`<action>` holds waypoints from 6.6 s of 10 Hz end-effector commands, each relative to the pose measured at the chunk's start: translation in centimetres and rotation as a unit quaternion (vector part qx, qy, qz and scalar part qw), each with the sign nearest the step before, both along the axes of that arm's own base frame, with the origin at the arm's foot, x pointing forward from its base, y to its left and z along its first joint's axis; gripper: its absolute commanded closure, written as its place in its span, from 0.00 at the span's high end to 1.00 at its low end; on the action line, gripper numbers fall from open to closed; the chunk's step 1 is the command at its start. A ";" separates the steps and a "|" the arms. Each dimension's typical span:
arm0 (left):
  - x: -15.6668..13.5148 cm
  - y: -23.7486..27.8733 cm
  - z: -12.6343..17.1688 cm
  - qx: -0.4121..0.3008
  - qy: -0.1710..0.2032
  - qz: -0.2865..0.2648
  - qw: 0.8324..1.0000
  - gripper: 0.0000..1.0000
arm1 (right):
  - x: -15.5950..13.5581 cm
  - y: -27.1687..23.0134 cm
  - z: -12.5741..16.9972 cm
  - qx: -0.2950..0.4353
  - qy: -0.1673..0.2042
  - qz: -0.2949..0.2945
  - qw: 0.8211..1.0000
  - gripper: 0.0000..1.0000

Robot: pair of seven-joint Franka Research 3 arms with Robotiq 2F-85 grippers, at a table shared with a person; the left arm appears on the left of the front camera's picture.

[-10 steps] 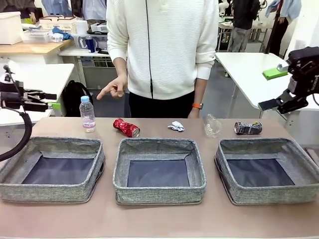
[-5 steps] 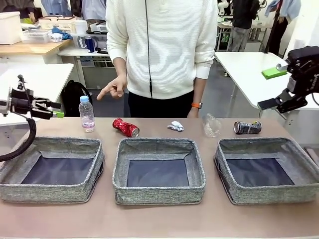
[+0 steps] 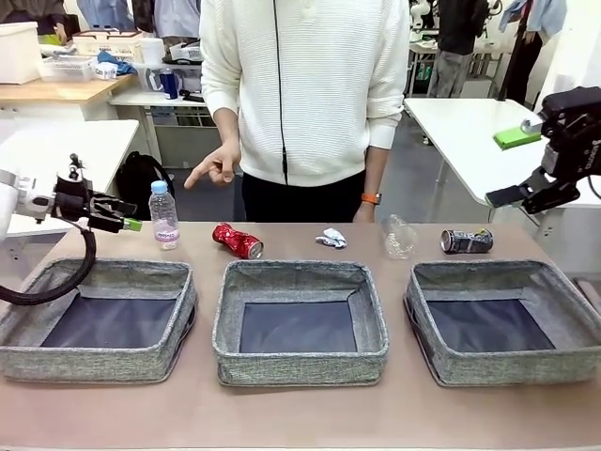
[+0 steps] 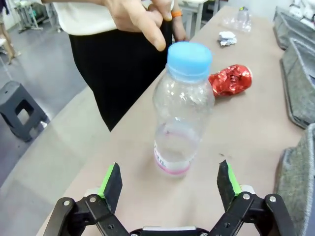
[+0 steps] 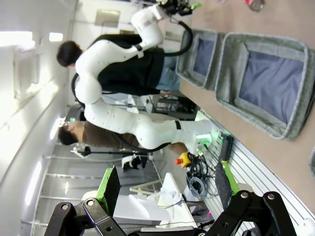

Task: Sort the waste into the appropriate baskets.
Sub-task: Pick up the waste item pointed out by the person.

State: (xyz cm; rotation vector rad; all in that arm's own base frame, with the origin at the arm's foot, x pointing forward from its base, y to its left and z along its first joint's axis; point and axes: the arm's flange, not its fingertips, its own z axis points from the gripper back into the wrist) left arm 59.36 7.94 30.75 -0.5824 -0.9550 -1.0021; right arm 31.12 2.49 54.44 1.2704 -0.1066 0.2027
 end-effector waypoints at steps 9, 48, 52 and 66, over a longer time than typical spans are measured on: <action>2.6 -6.3 -1.9 -0.105 -0.016 -0.057 0.993 1.00 | 0.3 0.3 0.3 0.011 -0.008 0.002 1.000 1.00; 8.8 -17.6 2.9 0.358 -0.035 -0.299 0.884 1.00 | 0.3 0.3 0.3 0.011 -0.008 0.002 1.000 1.00; 9.1 -18.2 1.6 0.358 -0.025 -0.313 0.879 1.00 | 0.3 0.3 0.3 0.011 -0.008 0.002 1.000 1.00; 0.9 -9.5 14.5 0.326 0.114 -0.057 0.937 0.00 | 0.3 0.3 0.3 0.011 -0.008 0.002 1.000 1.00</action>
